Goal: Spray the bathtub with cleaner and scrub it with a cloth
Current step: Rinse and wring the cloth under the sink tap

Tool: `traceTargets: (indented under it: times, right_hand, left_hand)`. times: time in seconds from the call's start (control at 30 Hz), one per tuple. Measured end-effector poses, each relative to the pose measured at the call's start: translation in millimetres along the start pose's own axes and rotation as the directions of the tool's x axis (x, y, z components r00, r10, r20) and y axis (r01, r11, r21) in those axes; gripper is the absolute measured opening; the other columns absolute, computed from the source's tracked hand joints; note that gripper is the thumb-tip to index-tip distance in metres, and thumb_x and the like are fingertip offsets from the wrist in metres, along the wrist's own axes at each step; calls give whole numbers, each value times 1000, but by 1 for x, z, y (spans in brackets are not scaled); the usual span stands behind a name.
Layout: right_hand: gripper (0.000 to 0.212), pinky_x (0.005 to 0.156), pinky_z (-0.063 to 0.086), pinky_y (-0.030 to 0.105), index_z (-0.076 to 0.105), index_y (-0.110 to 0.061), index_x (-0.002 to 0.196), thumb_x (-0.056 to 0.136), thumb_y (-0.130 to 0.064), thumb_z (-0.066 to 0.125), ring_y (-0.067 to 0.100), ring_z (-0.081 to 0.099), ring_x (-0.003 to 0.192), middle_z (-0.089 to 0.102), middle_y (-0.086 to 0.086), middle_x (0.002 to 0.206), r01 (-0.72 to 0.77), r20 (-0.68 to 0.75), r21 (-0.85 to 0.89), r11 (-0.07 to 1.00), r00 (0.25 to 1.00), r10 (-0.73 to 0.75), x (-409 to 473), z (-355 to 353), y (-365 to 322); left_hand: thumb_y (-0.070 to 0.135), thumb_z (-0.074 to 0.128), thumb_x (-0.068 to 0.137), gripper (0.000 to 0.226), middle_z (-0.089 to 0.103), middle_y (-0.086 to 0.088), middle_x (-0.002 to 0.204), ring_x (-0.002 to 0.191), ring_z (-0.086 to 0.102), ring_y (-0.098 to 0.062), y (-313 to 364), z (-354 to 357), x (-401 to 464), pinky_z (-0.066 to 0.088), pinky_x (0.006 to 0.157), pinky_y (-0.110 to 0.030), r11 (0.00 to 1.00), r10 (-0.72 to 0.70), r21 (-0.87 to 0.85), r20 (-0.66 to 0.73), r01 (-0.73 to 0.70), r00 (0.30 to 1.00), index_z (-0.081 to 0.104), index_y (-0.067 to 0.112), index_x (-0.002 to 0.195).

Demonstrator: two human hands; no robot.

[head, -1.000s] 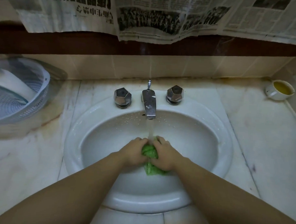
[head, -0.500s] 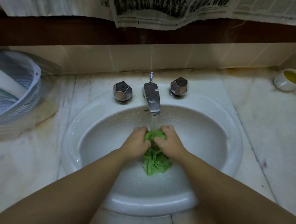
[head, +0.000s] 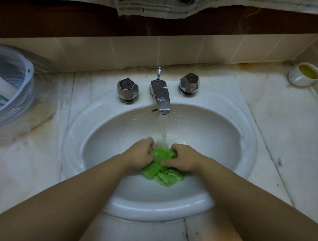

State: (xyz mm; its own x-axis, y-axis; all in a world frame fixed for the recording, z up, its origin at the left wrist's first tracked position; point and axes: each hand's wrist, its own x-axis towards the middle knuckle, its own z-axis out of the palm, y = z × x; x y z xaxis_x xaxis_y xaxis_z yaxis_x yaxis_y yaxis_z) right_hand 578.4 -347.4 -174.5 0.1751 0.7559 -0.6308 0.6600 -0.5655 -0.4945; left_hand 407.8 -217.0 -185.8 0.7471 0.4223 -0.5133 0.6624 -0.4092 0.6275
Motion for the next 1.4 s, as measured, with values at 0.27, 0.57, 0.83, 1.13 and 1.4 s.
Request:
traceTargets:
  times: [0.27, 0.57, 0.83, 1.13, 1.4]
  right_hand:
    - [33, 63, 41, 29, 54, -21, 71, 92, -38, 73, 16, 54, 73, 56, -5, 74, 34, -222, 174, 984, 975, 6, 1, -1, -2]
    - [29, 69, 47, 25, 64, -22, 103, 82, -27, 82, 22, 62, 93, 65, 3, 104, 14, -60, 14, 1000, 998, -13, 4, 7, -15]
    - [94, 122, 14, 61, 27, -19, 156, 78, -70, 39, 37, 17, 151, 24, 10, 159, 105, -160, -540, 835, 961, -224, 14, 5, -13]
    - [50, 85, 46, 44, 49, -11, 132, 96, -45, 56, 34, 56, 110, 53, 12, 125, 130, -101, -683, 719, 958, -269, 32, -5, -6]
    - [35, 79, 53, 37, 67, -32, 102, 84, -58, 52, 26, 66, 94, 72, -1, 103, 161, -168, -294, 942, 962, -217, 16, -29, -26]
  left_hand:
    - [40, 73, 86, 28, 58, 0, 102, 91, 61, -21, 9, -3, -6, 50, 75, -34, 990, 3, 140, -79, 8, 997, 56, 24, 103]
    - [33, 62, 94, 69, 39, -1, 140, 125, 48, -25, -10, -21, -18, 50, 99, -42, 909, 104, 410, -52, -73, 993, 27, 49, 152]
    - [68, 43, 89, 93, 11, -13, 168, 155, 9, -31, 3, -2, -4, 15, 126, -51, 774, 231, 607, -1, -183, 973, 16, 16, 161]
    - [38, 56, 97, 51, 51, -11, 133, 119, 49, -30, 4, 11, 20, 44, 101, -40, 752, 226, 643, -39, -148, 973, 46, 13, 140]
    - [35, 69, 79, 12, 62, 2, 83, 86, 67, -24, 27, -35, 14, 48, 68, -26, 901, 101, 424, -3, -90, 995, 62, 27, 84]
